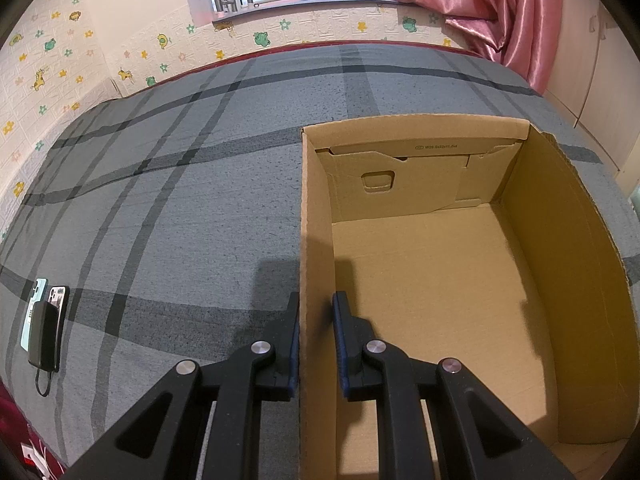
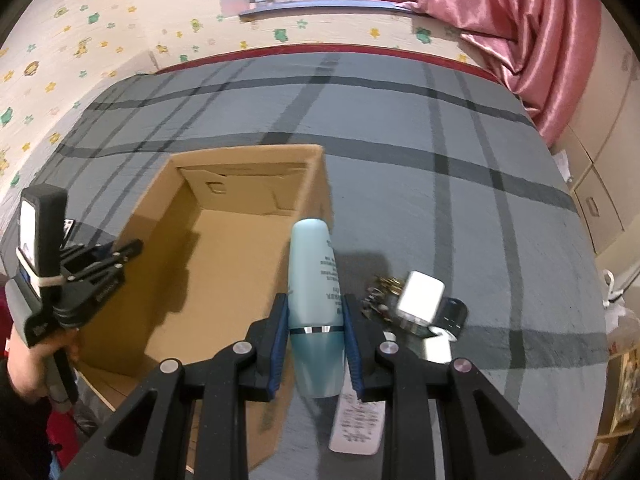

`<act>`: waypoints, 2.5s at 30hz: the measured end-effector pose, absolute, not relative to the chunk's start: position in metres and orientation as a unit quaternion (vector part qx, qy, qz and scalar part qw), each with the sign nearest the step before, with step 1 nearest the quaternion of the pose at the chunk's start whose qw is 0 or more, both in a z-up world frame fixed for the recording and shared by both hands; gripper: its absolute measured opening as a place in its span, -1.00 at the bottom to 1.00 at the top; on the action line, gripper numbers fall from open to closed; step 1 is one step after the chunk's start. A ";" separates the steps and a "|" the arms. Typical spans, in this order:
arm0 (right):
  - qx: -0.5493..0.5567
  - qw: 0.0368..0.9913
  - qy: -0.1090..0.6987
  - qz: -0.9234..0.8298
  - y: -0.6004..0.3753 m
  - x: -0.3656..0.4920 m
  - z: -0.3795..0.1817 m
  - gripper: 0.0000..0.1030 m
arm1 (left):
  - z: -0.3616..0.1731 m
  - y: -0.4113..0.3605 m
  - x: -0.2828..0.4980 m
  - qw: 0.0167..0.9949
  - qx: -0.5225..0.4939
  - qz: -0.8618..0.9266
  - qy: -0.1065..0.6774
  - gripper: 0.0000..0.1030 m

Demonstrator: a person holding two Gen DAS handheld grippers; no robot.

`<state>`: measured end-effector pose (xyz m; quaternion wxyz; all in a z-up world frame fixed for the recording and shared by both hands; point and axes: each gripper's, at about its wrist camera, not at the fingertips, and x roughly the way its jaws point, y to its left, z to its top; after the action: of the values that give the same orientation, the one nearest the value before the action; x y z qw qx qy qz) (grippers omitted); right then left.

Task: Organize rigid objects
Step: 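Lift the bottle with the right gripper and carry it over the box, then lower the bottle into the box and open the right gripper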

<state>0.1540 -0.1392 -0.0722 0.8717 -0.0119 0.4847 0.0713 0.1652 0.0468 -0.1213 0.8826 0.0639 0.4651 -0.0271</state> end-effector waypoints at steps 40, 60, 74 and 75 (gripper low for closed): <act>-0.027 0.792 0.595 0.131 -0.023 0.231 -0.166 -0.46 | -0.122 0.046 0.165 0.882 0.068 -0.026 0.466 -0.70; -0.030 0.792 0.596 0.128 -0.020 0.232 -0.168 -0.44 | -0.122 0.045 0.167 0.881 0.071 -0.023 0.467 -0.70; -0.031 0.823 0.553 0.128 -0.028 0.209 -0.130 -0.26 | -0.121 0.044 0.166 0.881 0.073 -0.022 0.466 -0.70; -0.030 0.825 0.550 0.128 -0.028 0.210 -0.126 -0.25 | -0.121 0.044 0.166 0.881 0.074 -0.022 0.466 -0.70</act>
<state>0.2099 -0.0275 -0.1265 0.8250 -0.0303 0.5496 0.1281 0.1661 0.0440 -0.1212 0.8813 0.0736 0.4662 -0.0217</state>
